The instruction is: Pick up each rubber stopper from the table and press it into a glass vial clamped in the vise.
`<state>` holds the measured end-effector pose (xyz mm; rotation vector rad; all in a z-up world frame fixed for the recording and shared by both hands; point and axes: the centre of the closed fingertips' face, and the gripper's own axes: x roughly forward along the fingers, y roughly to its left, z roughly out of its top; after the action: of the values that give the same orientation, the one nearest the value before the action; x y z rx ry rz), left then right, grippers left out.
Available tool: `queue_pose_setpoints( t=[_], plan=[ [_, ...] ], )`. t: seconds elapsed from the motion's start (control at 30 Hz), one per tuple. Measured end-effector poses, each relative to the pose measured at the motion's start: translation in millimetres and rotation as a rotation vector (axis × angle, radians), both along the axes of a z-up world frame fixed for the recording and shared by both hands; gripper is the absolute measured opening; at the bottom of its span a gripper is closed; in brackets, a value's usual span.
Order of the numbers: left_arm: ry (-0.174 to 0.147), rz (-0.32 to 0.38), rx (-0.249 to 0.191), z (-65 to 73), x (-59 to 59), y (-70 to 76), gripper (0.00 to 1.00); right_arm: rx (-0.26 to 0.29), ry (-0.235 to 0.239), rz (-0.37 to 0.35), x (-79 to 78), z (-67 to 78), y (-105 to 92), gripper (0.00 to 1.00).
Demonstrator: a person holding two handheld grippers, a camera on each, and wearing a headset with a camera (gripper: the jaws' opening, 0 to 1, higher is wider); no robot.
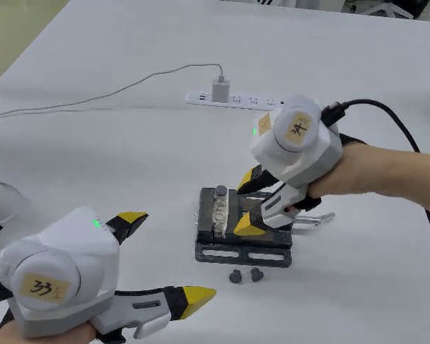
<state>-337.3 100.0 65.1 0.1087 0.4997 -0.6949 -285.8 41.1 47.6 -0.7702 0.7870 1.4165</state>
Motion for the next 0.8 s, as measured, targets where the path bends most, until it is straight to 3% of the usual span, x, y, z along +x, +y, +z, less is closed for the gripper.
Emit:
queue_pose_setpoints(
  t=[0.23, 0.47, 0.67, 0.8],
  plan=[
    [-0.013, -0.021, 0.014, 1.5, -0.6, -0.6, 0.83, 0.059, 0.006, -0.12, -14.7, -6.6, -12.6, 0.35],
    [-0.021, -0.031, 0.022, 2.5, -3.6, 0.0, 0.82, 0.151, -0.011, -0.395, -13.7, -16.4, -24.1, 0.32],
    [-0.016, -0.042, 0.023, 0.8, -6.9, -1.0, 0.82, 0.142, -0.04, -0.514, -23.2, -34.4, -37.9, 0.3],
    [-0.014, -0.043, 0.018, -0.2, -7.7, -1.7, 0.82, 0.136, -0.03, -0.602, -25.7, -45.8, -44.2, 0.29]
  ],
)
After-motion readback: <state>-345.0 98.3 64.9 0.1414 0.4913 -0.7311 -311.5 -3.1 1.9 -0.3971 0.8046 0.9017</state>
